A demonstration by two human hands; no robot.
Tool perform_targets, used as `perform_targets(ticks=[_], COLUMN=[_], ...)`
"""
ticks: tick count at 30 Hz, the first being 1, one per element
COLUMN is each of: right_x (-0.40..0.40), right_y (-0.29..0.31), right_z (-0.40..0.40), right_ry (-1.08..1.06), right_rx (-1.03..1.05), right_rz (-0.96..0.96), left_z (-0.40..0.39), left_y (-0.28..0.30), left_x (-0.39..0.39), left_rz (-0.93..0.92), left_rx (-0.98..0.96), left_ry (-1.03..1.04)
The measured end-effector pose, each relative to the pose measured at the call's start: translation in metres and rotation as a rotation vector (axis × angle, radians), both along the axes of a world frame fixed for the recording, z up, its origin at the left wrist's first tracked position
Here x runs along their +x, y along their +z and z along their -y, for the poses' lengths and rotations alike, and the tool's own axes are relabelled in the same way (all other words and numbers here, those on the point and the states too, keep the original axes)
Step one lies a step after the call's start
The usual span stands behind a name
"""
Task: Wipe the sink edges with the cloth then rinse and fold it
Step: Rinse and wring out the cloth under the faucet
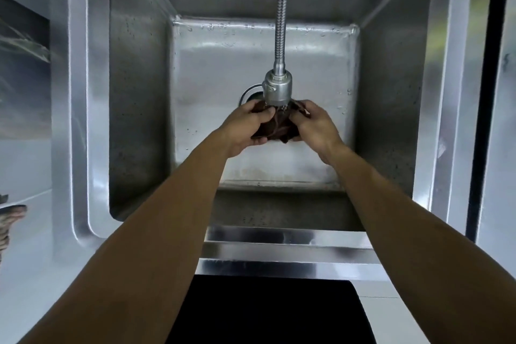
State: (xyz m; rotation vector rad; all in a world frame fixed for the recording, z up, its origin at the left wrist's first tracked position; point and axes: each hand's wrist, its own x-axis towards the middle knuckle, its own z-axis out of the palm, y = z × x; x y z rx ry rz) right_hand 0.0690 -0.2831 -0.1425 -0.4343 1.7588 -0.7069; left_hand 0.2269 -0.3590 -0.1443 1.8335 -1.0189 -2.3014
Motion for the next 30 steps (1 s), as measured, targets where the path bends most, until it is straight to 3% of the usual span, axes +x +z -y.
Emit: perform_targets(ticks=[5, 8, 12, 15, 20, 22, 25, 28, 30], right_x=[0.048, 0.046, 0.051, 0.058, 0.036, 0.054, 0.056, 0.029, 0.036], right_y=[0.0, -0.005, -0.007, -0.001, -0.003, 0.005, 0.008, -0.003, 0.001], right_z=[-0.002, 0.003, 0.011, 0.016, 0.023, 0.014, 0.015, 0.032, 0.032], right_ry=[0.134, 0.073, -0.087, -0.008, -0.026, 0.047, 0.178, 0.046, -0.055], right_rx=[-0.105, -0.061, -0.011, 0.004, 0.047, -0.005, -0.018, 0.075, 0.099], right_rz=[-0.182, -0.269, -0.216, -0.21, -0.188, -0.116, -0.159, -0.214, -0.221], left_z=[-0.007, -0.025, -0.026, -0.016, -0.035, -0.019, -0.011, -0.031, -0.033], left_y=[-0.006, -0.002, -0.007, -0.009, -0.01, -0.018, -0.023, -0.013, -0.01], left_x=[-0.019, -0.026, -0.031, -0.031, -0.043, -0.032, -0.026, -0.047, -0.049], left_rz=[0.104, 0.165, 0.17, 0.176, 0.173, 0.225, 0.213, 0.125, 0.123], left_rx=[-0.089, -0.06, -0.131, -0.039, -0.1, -0.118, -0.016, 0.001, 0.009], left_ry=[0.034, 0.03, 0.113, 0.293, 0.173, 0.202, 0.275, 0.154, 0.2])
